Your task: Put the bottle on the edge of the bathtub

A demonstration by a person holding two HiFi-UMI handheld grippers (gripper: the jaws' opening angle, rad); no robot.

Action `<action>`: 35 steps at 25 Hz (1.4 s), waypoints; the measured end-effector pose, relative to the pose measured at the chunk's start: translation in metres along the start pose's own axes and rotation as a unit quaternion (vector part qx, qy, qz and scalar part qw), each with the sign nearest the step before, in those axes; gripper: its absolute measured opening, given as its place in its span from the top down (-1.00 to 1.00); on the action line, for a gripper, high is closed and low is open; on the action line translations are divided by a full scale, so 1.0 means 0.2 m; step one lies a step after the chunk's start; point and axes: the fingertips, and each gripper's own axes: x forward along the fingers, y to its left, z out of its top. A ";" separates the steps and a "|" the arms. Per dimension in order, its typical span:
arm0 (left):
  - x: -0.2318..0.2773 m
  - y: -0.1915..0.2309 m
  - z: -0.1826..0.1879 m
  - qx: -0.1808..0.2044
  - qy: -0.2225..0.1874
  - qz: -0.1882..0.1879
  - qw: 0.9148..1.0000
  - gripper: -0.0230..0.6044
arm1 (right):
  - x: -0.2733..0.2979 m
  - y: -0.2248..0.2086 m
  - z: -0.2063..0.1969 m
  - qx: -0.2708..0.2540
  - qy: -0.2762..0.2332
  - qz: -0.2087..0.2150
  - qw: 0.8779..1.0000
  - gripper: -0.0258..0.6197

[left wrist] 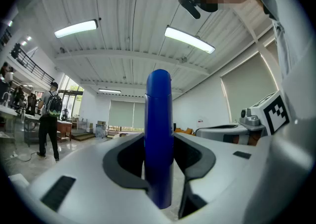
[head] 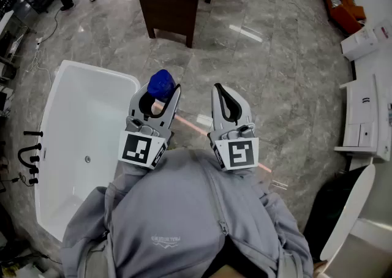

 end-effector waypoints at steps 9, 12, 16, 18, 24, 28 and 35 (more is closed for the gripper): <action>0.02 -0.06 0.01 -0.002 -0.002 0.009 1.000 0.44 | -0.01 -0.03 0.01 0.004 -0.009 0.018 1.000 0.92; 0.02 -0.06 0.02 0.000 -0.005 0.017 1.000 0.44 | -0.01 -0.02 0.03 0.011 -0.017 0.027 0.999 0.92; 0.00 -0.03 0.01 0.002 -0.006 0.032 0.999 0.44 | 0.01 0.00 0.02 0.020 -0.025 0.043 0.999 0.92; 0.00 0.01 0.00 0.003 -0.003 0.040 0.999 0.44 | 0.06 0.01 0.01 0.023 -0.025 0.048 0.998 0.92; 0.06 0.25 -0.03 -0.002 -0.005 0.070 0.998 0.44 | 0.27 0.00 -0.04 0.028 -0.013 0.058 0.998 0.91; 0.18 0.46 -0.07 -0.004 -0.007 0.080 0.997 0.44 | 0.50 -0.02 -0.10 0.025 -0.003 0.068 0.997 0.92; 0.44 0.87 -0.10 0.001 -0.008 0.087 0.996 0.44 | 1.06 -0.01 -0.12 0.027 -0.023 0.100 0.994 0.92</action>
